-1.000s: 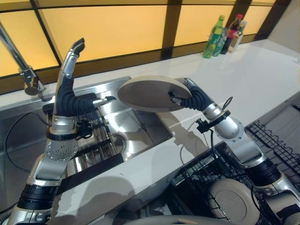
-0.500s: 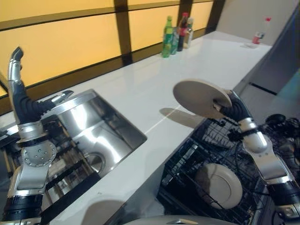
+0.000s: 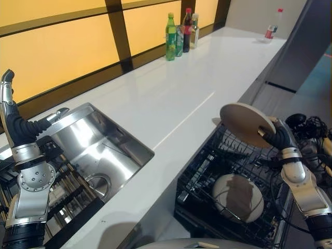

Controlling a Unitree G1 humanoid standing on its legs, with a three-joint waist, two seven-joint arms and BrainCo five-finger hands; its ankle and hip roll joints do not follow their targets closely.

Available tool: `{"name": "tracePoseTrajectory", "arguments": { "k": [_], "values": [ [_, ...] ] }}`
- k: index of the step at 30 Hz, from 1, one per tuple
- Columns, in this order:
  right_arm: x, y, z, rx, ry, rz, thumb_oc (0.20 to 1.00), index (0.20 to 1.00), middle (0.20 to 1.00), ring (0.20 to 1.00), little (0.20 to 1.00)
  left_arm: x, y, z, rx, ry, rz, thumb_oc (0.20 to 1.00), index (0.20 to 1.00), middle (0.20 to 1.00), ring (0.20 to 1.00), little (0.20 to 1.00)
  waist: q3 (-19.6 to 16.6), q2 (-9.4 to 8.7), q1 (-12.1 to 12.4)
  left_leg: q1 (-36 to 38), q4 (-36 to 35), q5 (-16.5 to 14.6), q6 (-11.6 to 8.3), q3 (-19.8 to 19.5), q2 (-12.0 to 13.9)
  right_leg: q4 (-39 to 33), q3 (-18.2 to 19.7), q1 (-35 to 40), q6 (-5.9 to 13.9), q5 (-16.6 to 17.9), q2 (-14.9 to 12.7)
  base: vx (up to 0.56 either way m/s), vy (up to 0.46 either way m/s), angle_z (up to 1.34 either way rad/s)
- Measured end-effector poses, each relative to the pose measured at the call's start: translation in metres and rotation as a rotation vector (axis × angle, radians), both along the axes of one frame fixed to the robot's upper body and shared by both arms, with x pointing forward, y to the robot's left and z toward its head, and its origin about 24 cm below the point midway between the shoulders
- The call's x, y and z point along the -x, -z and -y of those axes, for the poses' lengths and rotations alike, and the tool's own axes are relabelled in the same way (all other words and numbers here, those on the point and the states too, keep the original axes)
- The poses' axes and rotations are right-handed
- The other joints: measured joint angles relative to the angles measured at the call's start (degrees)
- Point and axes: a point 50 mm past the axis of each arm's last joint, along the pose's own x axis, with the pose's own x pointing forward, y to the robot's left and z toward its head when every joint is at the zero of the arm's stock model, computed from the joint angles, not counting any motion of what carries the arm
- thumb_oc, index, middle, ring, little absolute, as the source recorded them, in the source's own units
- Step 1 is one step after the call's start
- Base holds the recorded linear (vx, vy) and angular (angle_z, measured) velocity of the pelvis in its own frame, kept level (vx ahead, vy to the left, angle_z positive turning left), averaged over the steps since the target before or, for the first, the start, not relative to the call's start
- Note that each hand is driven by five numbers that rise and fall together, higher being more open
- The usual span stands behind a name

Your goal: Pick up plates and place into dishwasher.

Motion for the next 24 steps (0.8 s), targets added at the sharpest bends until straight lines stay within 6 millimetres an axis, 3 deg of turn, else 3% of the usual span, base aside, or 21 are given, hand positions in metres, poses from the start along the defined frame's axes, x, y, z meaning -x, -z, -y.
{"name": "tracePoseTrajectory", "arguments": {
  "k": [6, 10, 15, 19, 24],
  "values": [
    [0.002, -0.004, 0.010, 0.125, 0.108, 0.062, 0.200, 0.200, 0.200, 0.200, 0.200, 0.003, 0.004, -0.001, 0.002, -0.010, -0.013, 1.000, 1.000, 1.000, 1.000, 1.000, 3.2, 0.97, 0.1, -5.3, 2.9, -0.1, -0.35, 0.2, -0.8, 0.3, 1.2, -4.2, 0.14, 1.8, -0.2, -0.12, -0.023, -0.05],
    [-0.013, -0.028, 0.028, 0.219, 0.230, 0.165, 0.200, 0.200, 0.200, 0.200, 0.200, -0.009, -0.005, 0.007, 0.012, -0.003, 0.050, 1.000, 1.000, 1.000, 1.000, 1.000, 9.3, 0.97, 0.0, -12.1, 6.6, -0.2, 0.40, 0.0, -2.7, 0.4, 2.2, -9.6, 0.79, 4.1, -1.9, -0.18, 0.005, -0.05],
    [-0.029, -0.036, 0.033, 0.247, 0.307, 0.191, 0.200, 0.200, 0.200, 0.200, 0.200, -0.018, -0.017, 0.012, 0.012, -0.009, 0.110, 1.000, 1.000, 1.000, 1.000, 1.000, 14.9, 0.94, 0.0, -16.6, 10.1, -1.1, 0.57, 0.0, -3.2, 0.4, 2.9, -12.7, 0.80, 5.3, -2.3, -0.07, -0.040, -0.06],
    [-0.033, -0.028, 0.030, 0.284, 0.295, 0.137, 0.200, 0.200, 0.200, 0.200, 0.200, -0.020, -0.024, 0.012, 0.005, -0.024, 0.138, 1.000, 1.000, 1.000, 1.000, 1.000, 17.4, 1.15, 0.1, -18.3, 12.0, -2.0, 0.55, -0.4, -3.2, 0.4, 3.0, -13.8, 0.73, 5.7, -2.2, -0.01, -0.045, -0.04],
    [-0.034, -0.026, 0.034, 0.309, 0.307, 0.110, 0.200, 0.200, 0.200, 0.200, 0.200, -0.023, -0.025, 0.014, -0.005, -0.020, 0.128, 1.000, 1.000, 1.000, 1.000, 1.000, 17.5, 1.07, 0.1, -19.7, 13.0, -2.6, 0.64, -0.5, -3.2, 0.4, 2.9, -14.6, 0.77, 5.9, -2.3, -0.02, -0.060, 0.00]
  ]
}}
